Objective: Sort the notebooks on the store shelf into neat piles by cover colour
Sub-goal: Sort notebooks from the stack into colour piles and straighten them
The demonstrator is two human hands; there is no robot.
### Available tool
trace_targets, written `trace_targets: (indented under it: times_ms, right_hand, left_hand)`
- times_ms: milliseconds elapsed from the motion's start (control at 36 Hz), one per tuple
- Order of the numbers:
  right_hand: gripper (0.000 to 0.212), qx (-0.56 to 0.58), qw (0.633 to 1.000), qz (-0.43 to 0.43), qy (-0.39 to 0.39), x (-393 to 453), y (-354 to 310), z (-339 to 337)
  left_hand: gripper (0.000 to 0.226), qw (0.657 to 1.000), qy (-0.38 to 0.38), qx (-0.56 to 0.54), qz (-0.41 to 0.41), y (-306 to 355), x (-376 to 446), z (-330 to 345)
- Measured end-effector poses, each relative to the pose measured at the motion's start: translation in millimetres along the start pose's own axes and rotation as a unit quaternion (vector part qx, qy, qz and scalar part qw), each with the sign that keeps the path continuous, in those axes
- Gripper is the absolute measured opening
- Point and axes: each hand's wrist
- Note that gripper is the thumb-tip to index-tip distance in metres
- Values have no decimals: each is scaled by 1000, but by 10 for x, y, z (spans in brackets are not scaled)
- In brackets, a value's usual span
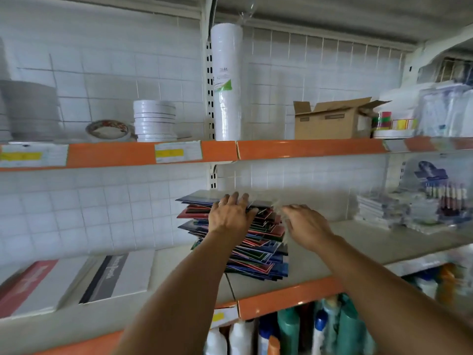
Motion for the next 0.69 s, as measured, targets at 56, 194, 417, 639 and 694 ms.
trace_targets:
  times_ms: [56, 194, 417, 639, 694]
  right_hand:
    - [42, 17, 1000, -7, 2, 85, -25, 53]
    - [51, 59, 998, -15, -14, 288, -135, 127]
    - [57, 53, 996, -26, -61, 441, -245, 270]
    - [54, 1, 998, -55, 40, 487, -235, 322]
    - [51, -9, 996, -70, 56, 475, -236, 319]
  left_hand:
    - [60, 1000, -14, 6, -11, 5, 71, 22]
    - [59, 998, -57, 19, -25, -46, 242, 87]
    - [48, 998, -50, 8, -24, -85, 301, 177]
    - [50, 997, -47, -2, -62, -9, 136, -56]
    - [49, 997, -50, 2, -64, -9, 95, -116]
Point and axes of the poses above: each hand's wrist, its own x-axis towards the middle knuckle, its own z-axis out of the palm, y = z × x, and after that the axes turned 14 degrees about z, right-handed
